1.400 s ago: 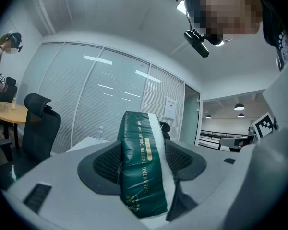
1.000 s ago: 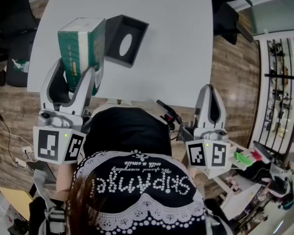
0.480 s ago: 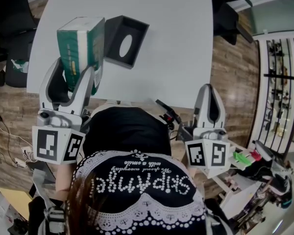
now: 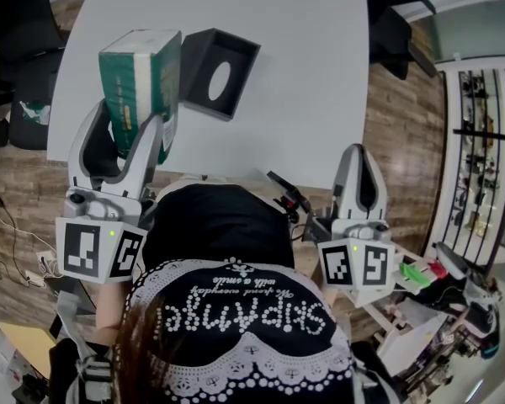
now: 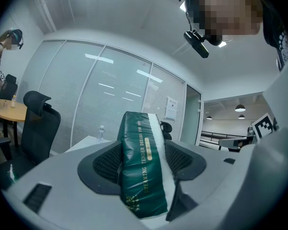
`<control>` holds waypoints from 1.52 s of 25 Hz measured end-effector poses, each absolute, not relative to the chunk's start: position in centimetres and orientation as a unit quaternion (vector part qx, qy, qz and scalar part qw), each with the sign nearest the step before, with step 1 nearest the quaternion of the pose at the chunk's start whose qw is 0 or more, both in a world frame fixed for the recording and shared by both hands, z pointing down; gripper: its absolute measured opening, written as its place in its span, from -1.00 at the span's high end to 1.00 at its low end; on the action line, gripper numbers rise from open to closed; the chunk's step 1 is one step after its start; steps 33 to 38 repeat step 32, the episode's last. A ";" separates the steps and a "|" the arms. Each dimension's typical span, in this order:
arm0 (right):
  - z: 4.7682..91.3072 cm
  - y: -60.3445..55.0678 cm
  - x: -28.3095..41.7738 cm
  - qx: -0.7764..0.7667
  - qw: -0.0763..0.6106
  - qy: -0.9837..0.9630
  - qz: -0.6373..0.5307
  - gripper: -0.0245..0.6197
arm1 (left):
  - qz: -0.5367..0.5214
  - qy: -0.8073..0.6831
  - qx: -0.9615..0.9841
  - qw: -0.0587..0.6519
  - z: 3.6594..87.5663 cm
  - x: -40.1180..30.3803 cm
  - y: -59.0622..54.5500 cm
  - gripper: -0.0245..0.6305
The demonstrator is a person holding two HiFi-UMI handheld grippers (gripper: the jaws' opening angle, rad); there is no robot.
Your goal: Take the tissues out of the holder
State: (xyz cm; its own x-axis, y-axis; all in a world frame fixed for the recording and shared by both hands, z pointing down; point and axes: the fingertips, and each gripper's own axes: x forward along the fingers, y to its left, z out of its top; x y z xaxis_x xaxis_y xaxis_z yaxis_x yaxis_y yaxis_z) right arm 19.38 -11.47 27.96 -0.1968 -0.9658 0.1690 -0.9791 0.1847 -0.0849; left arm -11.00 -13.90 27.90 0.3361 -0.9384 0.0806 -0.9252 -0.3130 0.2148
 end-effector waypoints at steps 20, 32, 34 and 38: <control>28.0 -11.5 18.8 0.621 0.047 -0.778 0.080 0.81 | -0.033 -0.584 0.804 0.107 27.7 -11.5 -13.4 -0.02; 28.0 -11.5 18.5 0.617 0.057 -0.781 0.079 0.81 | -0.033 -0.584 0.804 0.109 27.6 -11.4 -13.2 -0.02; 28.0 -11.5 18.5 0.617 0.057 -0.781 0.079 0.81 | -0.033 -0.584 0.804 0.109 27.6 -11.4 -13.2 -0.02; 28.0 -11.5 18.5 0.617 0.057 -0.781 0.079 0.81 | -0.033 -0.584 0.804 0.109 27.6 -11.4 -13.2 -0.02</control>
